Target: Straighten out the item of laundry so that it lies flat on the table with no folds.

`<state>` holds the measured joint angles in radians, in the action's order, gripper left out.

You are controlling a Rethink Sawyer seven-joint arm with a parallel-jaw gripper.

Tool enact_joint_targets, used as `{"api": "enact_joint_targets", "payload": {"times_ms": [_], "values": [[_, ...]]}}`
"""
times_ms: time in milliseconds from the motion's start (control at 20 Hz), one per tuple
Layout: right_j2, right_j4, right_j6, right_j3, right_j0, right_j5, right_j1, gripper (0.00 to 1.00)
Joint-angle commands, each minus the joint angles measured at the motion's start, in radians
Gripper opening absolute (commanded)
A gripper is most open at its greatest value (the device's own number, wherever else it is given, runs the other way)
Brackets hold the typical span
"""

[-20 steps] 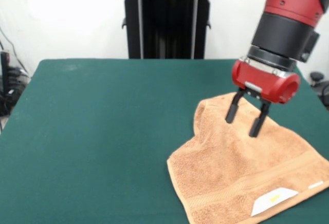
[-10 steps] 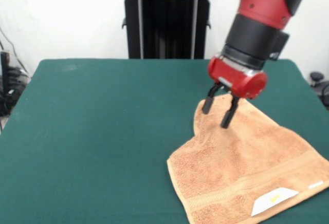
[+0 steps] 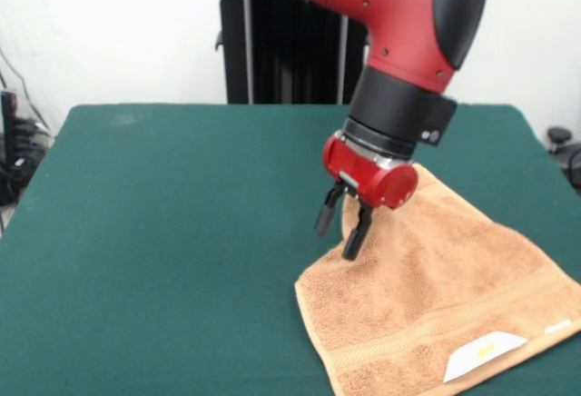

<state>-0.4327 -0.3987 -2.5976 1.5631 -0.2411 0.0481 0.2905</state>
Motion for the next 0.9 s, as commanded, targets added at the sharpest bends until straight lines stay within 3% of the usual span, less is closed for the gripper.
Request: {"api": "enact_joint_targets", "payload": {"times_ms": [50, 450, 900], "values": [[0.184, 0.032, -0.121, 0.061, 0.003, -0.072, -0.081, 1.00], [0.235, 0.052, -0.109, 0.118, 0.037, -0.063, -0.027, 1.00], [0.263, 0.009, -0.135, 0.067, 0.021, -0.081, -0.096, 1.00]]}}
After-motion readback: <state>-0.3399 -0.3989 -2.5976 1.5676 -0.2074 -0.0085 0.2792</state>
